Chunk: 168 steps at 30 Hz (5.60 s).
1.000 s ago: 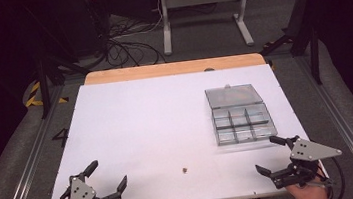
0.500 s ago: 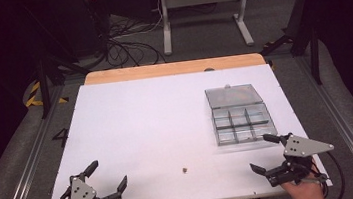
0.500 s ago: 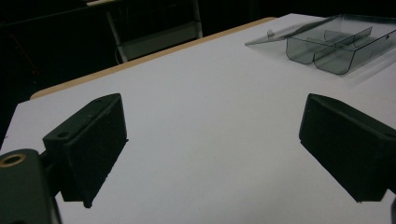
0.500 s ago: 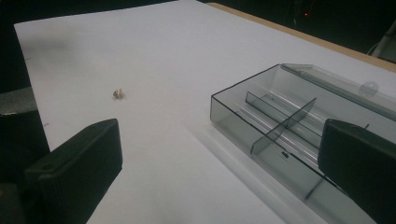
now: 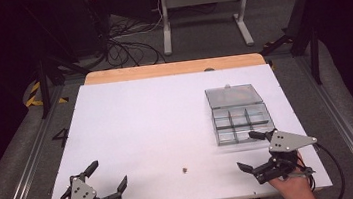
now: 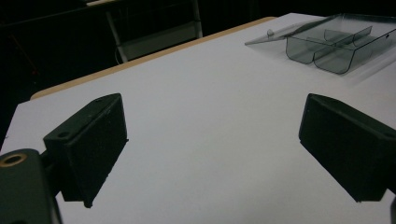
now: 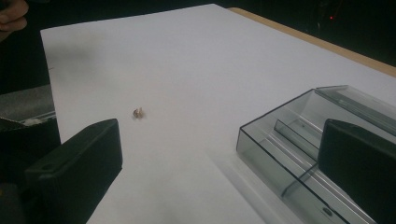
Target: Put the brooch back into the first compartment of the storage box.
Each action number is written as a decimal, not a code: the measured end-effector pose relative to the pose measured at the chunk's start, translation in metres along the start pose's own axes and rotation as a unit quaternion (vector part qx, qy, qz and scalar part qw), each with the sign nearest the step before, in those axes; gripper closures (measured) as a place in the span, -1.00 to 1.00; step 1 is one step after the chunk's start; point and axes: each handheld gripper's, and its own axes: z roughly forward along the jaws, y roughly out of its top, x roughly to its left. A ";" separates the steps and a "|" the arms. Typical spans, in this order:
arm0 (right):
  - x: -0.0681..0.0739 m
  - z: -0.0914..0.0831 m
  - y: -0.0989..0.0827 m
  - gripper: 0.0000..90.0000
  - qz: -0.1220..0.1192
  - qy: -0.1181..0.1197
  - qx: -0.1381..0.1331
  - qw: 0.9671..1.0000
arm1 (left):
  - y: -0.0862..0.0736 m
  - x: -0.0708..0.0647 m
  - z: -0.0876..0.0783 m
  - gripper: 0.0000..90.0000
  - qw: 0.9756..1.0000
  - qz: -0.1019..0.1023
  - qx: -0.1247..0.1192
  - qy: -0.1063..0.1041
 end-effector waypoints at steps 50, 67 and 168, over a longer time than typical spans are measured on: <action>0.038 0.078 0.035 -0.53 -0.007 0.078 0.072 0.994 | 0.000 0.000 0.000 -0.81 1.000 0.001 0.001 0.000; 0.048 0.106 0.035 -0.36 -0.008 0.088 0.114 0.990 | 0.000 0.000 0.001 -0.81 1.000 0.001 0.004 0.000; 0.070 0.168 0.040 0.77 -0.074 0.081 0.244 0.964 | 0.000 0.000 0.001 -0.80 1.000 0.003 0.004 -0.003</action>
